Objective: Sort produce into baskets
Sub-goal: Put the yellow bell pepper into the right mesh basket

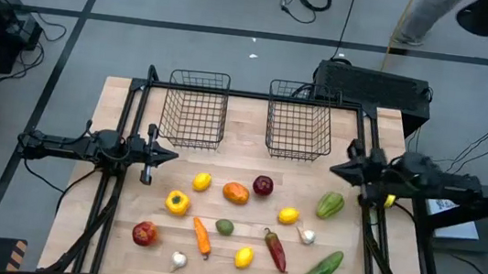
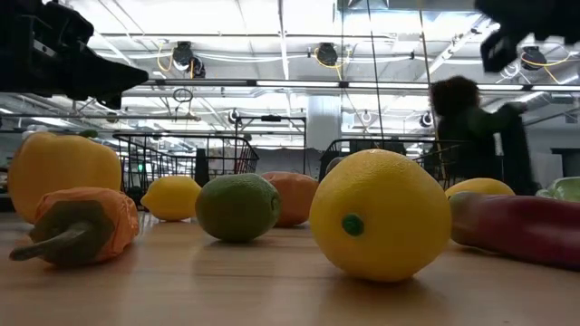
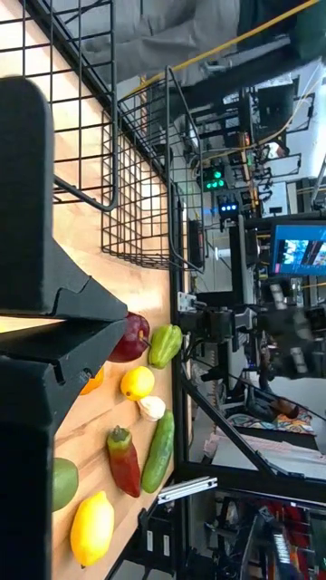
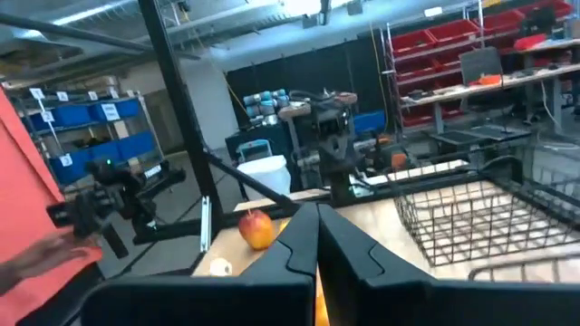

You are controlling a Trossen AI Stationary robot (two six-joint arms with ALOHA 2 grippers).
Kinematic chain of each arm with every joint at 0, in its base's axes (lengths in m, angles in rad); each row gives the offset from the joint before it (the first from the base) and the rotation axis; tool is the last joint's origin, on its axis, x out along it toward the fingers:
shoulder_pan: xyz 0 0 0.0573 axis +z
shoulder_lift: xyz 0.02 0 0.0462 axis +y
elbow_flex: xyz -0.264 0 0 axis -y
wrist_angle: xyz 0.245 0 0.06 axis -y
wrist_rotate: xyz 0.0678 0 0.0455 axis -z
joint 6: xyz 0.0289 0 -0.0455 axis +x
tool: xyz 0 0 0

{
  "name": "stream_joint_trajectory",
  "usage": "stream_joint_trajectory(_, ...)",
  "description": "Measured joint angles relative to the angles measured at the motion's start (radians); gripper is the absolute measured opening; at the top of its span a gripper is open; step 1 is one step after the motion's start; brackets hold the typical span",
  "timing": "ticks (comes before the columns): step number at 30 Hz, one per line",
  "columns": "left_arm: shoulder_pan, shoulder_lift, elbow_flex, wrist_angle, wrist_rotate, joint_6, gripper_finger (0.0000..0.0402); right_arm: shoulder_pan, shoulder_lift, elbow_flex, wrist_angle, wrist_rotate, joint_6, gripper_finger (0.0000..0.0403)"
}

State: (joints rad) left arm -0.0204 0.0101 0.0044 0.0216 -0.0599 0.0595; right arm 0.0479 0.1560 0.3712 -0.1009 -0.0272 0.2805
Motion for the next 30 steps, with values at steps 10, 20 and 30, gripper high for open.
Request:
stream_joint_trajectory(10, 0.0, 0.0, 0.0, 0.003, 0.0, 0.001, 0.0008, 0.0, 0.288, 0.49, -0.225, 0.085, -0.019, 0.0)
stream_joint_trajectory(20, 0.0, 0.0, 0.0, 0.005, 0.0, 0.0, 0.0008, 0.007, 0.577, 0.67, -0.26, 0.032, -0.108, 0.0)
stream_joint_trajectory(30, 0.0, 0.0, 0.0, 0.019, -0.001, -0.002, 0.0008, 0.096, 0.792, 0.465, 0.037, 0.04, -0.179, 0.0)
